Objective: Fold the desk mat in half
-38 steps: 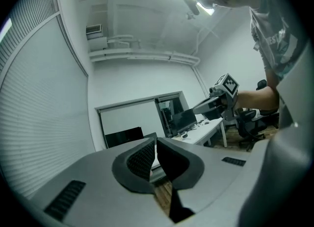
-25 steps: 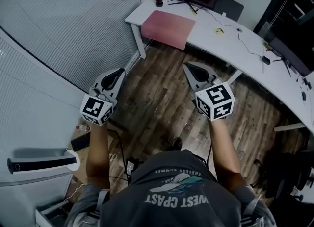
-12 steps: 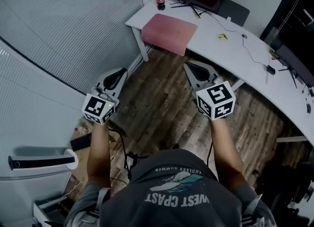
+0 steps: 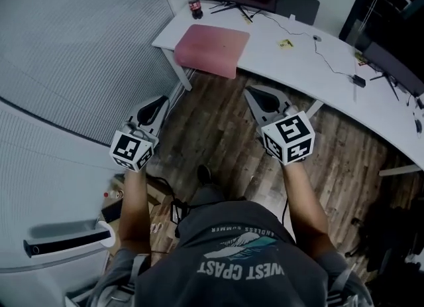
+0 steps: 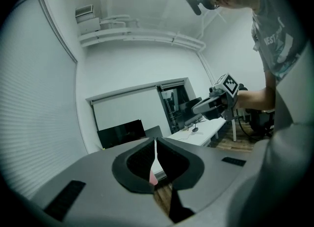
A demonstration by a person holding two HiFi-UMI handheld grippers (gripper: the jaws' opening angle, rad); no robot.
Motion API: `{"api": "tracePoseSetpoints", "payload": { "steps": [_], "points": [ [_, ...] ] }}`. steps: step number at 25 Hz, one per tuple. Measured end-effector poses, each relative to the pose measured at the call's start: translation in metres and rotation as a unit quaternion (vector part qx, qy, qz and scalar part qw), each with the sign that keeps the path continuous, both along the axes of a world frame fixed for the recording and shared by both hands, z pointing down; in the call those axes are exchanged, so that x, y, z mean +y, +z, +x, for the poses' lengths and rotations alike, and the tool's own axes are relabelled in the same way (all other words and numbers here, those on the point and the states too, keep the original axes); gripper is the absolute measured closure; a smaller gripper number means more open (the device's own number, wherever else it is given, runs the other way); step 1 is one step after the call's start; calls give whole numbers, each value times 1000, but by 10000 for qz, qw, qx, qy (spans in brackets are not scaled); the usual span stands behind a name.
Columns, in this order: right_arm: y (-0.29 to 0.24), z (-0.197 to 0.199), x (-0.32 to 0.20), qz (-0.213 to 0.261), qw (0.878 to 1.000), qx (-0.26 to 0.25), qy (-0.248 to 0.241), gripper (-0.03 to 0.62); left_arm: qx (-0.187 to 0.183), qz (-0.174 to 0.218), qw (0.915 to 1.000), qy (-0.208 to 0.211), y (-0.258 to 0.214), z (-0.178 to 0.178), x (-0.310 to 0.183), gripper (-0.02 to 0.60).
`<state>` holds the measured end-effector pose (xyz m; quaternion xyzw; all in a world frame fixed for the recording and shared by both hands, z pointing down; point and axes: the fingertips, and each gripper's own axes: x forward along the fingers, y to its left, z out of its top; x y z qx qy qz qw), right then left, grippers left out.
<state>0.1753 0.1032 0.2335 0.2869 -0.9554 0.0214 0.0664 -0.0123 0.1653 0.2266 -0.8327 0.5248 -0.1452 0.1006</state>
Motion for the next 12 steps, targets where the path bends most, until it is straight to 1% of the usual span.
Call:
{"api": "tracePoseSetpoints", "payload": {
  "steps": [8,12],
  "points": [
    [13,12,-46,-91,9979,130,622,568,136,-45,9973,718,15,14,-79,553],
    [16,0,-76,-211,9963,129,822,568,183,-63,9951,964,16,1,-120,552]
  ]
}}
